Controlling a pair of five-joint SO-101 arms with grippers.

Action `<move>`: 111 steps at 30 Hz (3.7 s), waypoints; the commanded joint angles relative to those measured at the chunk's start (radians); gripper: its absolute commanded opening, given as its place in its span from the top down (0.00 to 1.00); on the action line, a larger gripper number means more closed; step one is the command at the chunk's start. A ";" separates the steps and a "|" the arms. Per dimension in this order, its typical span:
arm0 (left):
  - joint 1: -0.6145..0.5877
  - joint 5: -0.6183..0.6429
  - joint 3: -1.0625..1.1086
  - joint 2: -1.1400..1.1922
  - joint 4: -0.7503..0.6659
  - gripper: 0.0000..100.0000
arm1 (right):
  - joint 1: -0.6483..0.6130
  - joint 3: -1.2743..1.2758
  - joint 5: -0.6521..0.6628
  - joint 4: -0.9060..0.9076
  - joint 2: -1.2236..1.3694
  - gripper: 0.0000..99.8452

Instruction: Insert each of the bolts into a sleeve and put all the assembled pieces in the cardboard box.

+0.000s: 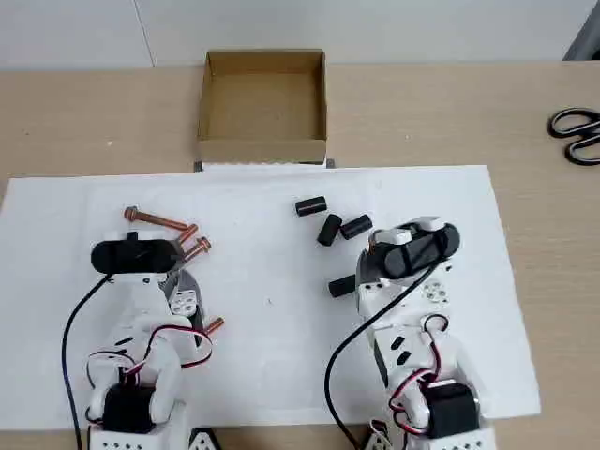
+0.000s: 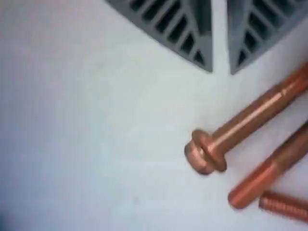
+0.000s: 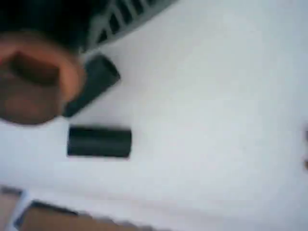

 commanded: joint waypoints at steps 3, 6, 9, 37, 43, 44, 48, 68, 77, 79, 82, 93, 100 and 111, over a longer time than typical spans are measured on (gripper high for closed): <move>-0.005 -0.008 0.036 -0.008 -0.031 0.99 | 0.001 -0.319 -0.071 -0.027 0.280 1.00; -0.003 -0.021 0.042 -0.008 -0.058 0.99 | -0.002 -0.480 -0.103 -0.030 0.486 1.00; 0.003 -0.026 0.044 -0.008 -0.061 0.99 | 0.002 -0.612 -0.103 -0.070 0.671 1.00; -0.003 -0.021 0.044 -0.008 -0.058 0.99 | -0.015 -2.101 -0.100 -0.240 2.255 1.00; -0.003 -0.021 0.044 -0.008 -0.057 0.99 | -0.033 -2.305 -0.018 -0.239 2.470 1.00; -0.003 -0.021 0.044 -0.008 -0.057 0.99 | -0.035 -2.328 -0.005 -0.240 2.505 1.00; -0.003 -0.020 0.044 -0.008 -0.057 0.99 | -0.042 -2.430 0.006 -0.240 2.640 1.00; -0.003 -0.020 0.044 -0.008 -0.057 0.99 | -0.044 -2.631 0.086 -0.096 2.878 0.80; -0.003 -0.020 0.044 -0.008 -0.057 0.99 | -0.048 -2.800 0.083 0.021 2.853 0.84; -0.003 -0.020 0.044 -0.008 -0.057 0.99 | -0.050 -2.859 0.081 0.097 2.847 0.85; -0.003 -0.020 0.044 -0.008 -0.057 0.99 | -0.051 -2.977 0.081 0.268 2.826 0.86; -0.003 -0.020 0.044 -0.008 -0.057 0.99 | -0.045 -3.035 0.081 0.826 2.678 0.89; -0.002 -0.020 0.044 -0.008 -0.057 0.99 | -0.071 -3.017 0.026 0.846 2.660 0.89; 0.000 -0.020 0.044 -0.008 -0.057 0.99 | -0.120 -2.209 -0.192 0.828 2.143 0.88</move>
